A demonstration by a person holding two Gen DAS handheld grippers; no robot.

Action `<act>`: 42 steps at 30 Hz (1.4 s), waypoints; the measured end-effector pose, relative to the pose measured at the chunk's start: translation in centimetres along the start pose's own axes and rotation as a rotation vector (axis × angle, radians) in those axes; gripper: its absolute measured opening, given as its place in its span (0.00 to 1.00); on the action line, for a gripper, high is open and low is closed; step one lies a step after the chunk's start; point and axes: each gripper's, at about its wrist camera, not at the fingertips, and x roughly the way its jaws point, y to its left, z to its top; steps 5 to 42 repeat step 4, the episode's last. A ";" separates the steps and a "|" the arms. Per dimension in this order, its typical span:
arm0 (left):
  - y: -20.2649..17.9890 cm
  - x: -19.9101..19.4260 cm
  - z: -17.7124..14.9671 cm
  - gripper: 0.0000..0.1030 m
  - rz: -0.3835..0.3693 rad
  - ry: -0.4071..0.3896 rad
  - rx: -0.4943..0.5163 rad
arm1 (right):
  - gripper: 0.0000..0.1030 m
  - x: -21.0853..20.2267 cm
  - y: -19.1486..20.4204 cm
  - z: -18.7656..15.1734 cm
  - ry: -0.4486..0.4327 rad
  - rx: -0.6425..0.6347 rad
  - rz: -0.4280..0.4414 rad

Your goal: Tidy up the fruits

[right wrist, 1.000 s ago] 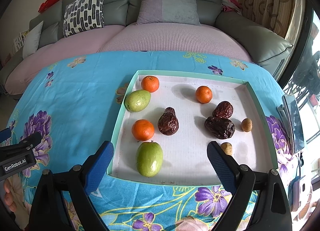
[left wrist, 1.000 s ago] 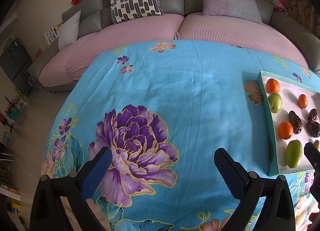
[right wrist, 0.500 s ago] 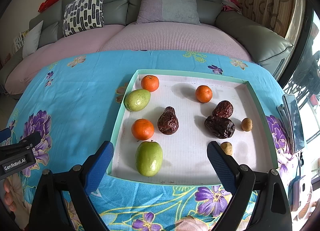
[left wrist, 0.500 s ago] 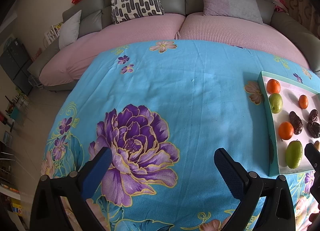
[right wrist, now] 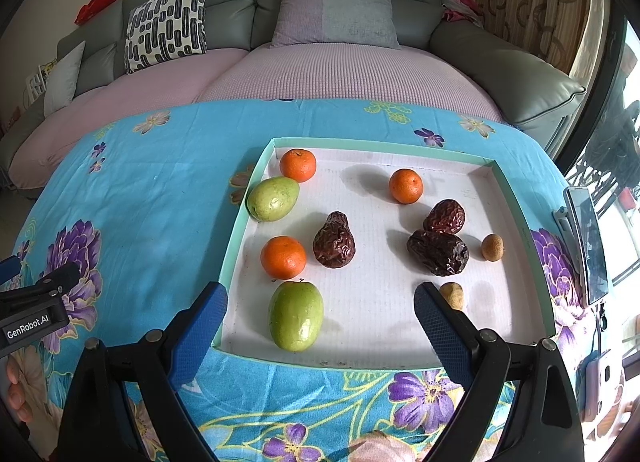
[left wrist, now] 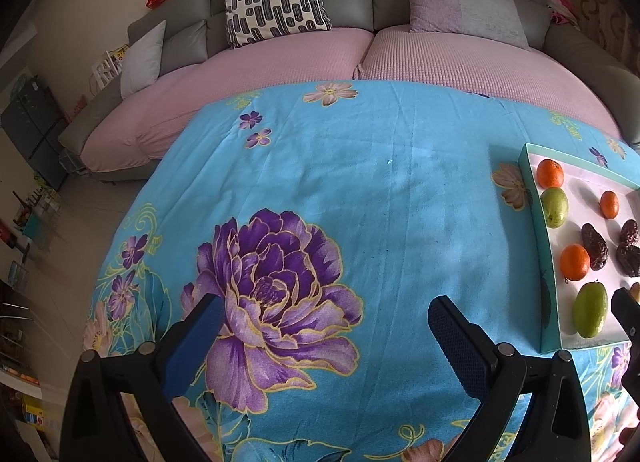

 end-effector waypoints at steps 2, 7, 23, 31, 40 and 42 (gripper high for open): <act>0.0 -0.2 0.0 1.00 0.001 -0.008 0.002 | 0.92 0.0 -0.1 -0.1 0.002 0.001 -0.001; -0.1 -0.3 0.0 1.00 -0.006 -0.008 0.003 | 0.92 0.1 -0.2 -0.2 0.004 0.002 -0.003; -0.1 -0.3 0.0 1.00 -0.006 -0.008 0.003 | 0.92 0.1 -0.2 -0.2 0.004 0.002 -0.003; -0.1 -0.3 0.0 1.00 -0.006 -0.008 0.003 | 0.92 0.1 -0.2 -0.2 0.004 0.002 -0.003; -0.1 -0.3 0.0 1.00 -0.006 -0.008 0.003 | 0.92 0.1 -0.2 -0.2 0.004 0.002 -0.003; -0.1 -0.3 0.0 1.00 -0.006 -0.008 0.003 | 0.92 0.1 -0.2 -0.2 0.004 0.002 -0.003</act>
